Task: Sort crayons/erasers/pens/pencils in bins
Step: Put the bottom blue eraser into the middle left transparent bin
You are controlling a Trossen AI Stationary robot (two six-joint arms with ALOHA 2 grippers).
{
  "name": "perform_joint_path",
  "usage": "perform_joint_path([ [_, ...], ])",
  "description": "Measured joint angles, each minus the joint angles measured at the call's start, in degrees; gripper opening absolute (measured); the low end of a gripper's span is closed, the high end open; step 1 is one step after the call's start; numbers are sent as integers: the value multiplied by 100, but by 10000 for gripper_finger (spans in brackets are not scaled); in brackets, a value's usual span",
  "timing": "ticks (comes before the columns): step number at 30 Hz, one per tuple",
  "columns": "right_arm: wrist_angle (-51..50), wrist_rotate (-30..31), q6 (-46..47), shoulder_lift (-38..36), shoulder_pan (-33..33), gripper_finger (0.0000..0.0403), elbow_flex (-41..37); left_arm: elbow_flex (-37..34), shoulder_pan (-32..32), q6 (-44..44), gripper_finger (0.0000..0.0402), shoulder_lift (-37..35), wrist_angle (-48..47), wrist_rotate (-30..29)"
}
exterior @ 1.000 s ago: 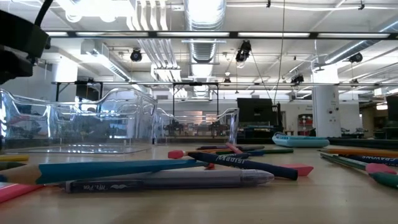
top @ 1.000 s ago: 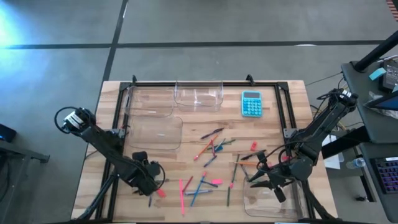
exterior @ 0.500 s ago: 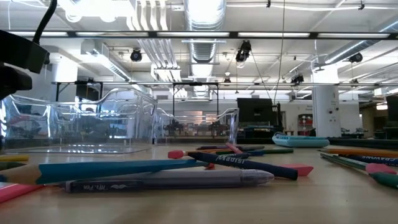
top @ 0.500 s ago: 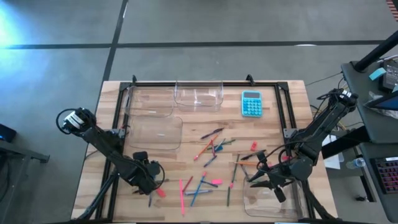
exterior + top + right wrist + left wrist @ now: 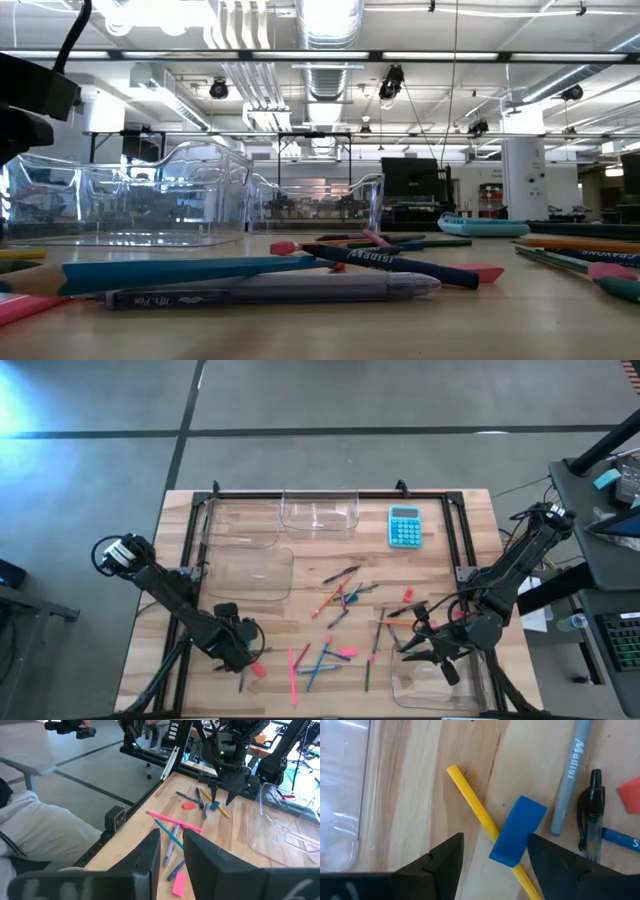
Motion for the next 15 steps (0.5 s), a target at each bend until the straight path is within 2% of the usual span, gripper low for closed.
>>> perform_joint_path([
  [15,0,0,0,0,0,71,-4,-240,-7,-7,205,1,465,50],
])
